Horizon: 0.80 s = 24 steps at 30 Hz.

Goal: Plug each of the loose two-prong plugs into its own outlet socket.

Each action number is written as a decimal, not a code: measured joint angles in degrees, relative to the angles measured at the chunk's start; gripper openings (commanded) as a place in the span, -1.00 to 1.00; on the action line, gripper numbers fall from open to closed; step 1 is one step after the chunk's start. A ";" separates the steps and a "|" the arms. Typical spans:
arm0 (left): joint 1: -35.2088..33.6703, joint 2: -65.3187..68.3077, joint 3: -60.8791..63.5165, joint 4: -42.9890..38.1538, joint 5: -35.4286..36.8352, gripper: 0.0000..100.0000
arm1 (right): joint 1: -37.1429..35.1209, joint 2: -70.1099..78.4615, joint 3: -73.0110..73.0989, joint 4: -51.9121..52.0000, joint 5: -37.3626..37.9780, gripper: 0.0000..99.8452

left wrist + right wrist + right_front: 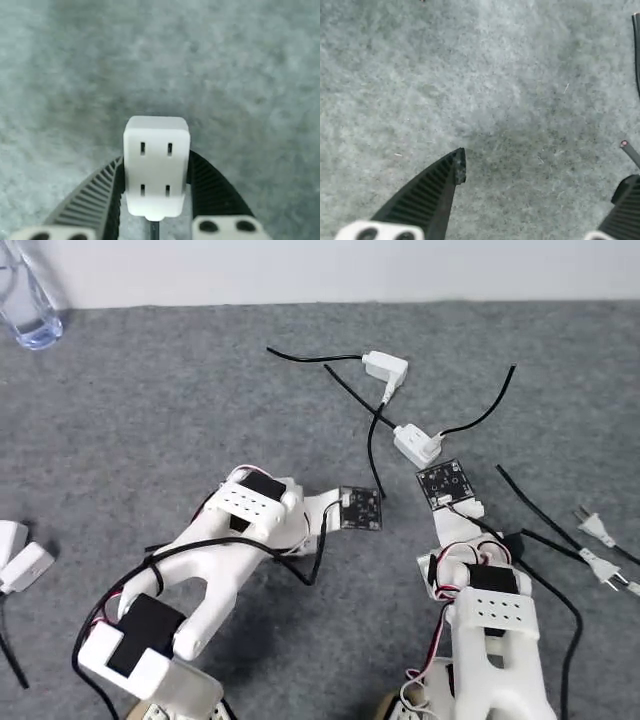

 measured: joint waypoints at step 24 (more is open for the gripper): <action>5.36 -1.49 3.08 -8.44 12.92 -0.38 | 0.00 0.00 0.00 0.00 0.09 -0.12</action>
